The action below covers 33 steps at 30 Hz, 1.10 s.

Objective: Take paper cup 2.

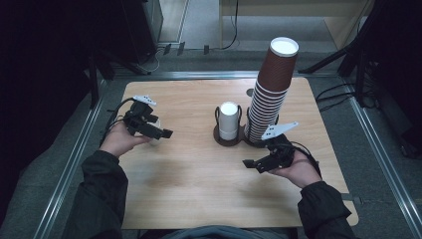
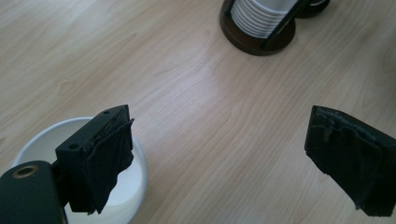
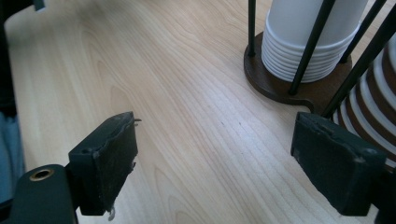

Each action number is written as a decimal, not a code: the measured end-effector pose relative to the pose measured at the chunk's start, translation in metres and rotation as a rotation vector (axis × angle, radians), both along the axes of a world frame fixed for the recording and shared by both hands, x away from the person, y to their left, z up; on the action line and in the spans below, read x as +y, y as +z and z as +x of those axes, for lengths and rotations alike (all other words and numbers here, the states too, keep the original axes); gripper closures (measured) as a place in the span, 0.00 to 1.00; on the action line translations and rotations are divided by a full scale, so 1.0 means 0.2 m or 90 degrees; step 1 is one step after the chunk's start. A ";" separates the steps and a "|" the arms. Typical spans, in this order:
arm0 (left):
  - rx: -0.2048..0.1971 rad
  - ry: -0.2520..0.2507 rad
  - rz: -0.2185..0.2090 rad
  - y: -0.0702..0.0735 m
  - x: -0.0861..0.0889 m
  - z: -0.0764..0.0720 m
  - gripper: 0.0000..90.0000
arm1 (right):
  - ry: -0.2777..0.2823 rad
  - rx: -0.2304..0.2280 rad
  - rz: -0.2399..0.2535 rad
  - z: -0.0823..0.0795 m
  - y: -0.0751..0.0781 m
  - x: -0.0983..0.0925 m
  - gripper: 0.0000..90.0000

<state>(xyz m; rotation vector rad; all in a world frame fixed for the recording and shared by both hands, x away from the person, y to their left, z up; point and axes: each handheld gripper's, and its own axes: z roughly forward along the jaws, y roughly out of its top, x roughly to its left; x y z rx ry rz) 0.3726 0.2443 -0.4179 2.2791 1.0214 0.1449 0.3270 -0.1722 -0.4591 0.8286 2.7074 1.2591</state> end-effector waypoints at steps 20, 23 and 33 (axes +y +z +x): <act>0.005 -0.075 -0.020 0.02 -0.20 -0.10 0.09 | -0.031 -0.040 -0.013 0.03 0.32 -0.18 0.23; 0.012 -0.086 -0.011 -0.01 -0.23 -0.11 0.10 | -0.038 -0.047 -0.014 0.05 0.43 -0.22 0.23; 0.013 -0.109 0.004 -0.06 -0.29 -0.16 0.10 | -0.061 -0.082 -0.040 0.09 0.66 -0.32 0.22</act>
